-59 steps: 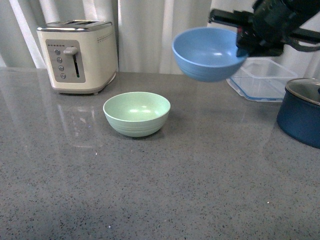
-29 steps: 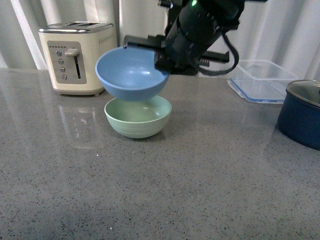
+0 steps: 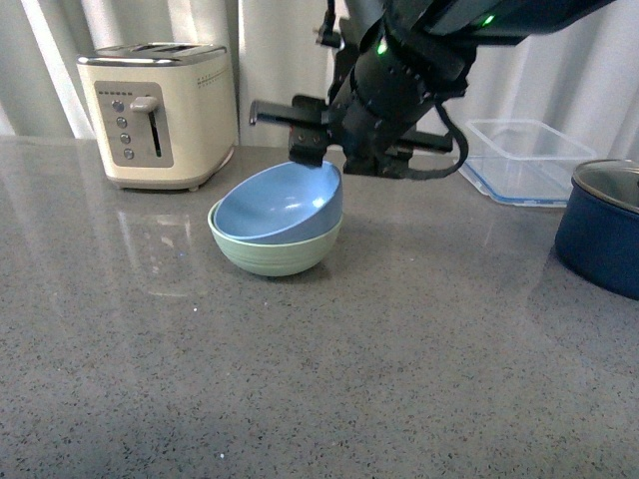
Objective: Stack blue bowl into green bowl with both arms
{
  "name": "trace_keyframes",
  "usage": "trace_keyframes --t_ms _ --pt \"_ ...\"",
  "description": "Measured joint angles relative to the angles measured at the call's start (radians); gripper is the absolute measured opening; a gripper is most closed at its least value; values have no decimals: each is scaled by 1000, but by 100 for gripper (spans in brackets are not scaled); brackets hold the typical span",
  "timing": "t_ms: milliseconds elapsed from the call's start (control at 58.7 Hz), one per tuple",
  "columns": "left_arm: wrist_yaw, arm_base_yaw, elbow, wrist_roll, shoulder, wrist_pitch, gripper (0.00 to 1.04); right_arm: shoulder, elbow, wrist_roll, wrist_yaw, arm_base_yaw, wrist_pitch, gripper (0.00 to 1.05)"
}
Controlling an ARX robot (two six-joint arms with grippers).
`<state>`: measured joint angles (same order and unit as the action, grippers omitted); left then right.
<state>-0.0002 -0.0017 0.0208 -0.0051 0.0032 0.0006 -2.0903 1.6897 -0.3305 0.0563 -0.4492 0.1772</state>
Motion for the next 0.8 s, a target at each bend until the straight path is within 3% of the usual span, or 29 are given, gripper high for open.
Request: trace_keyframes --t_ms 204,307,443,460,545,596,681,801 --pt "0 0 0 0 0 0 98 203 -150 -22 -73 31 -95 78" --pt "0 0 0 0 0 0 98 371 -333 -44 -129 67 -218 96" --pt "0 0 0 0 0 0 98 626 -671 -51 -179 137 -459 95" --pt "0 0 0 0 0 0 98 642 -697 -42 -158 138 -484 94" --pt "1 0 0 0 0 0 98 752 -908 116 130 149 -730 79" --pt "0 0 0 0 0 0 98 805 -1017 203 199 170 -820 68" --pt "0 0 0 0 0 0 98 872 -1165 285 177 213 -874 49" --pt "0 0 0 0 0 0 98 941 -1276 312 138 247 -899 29"
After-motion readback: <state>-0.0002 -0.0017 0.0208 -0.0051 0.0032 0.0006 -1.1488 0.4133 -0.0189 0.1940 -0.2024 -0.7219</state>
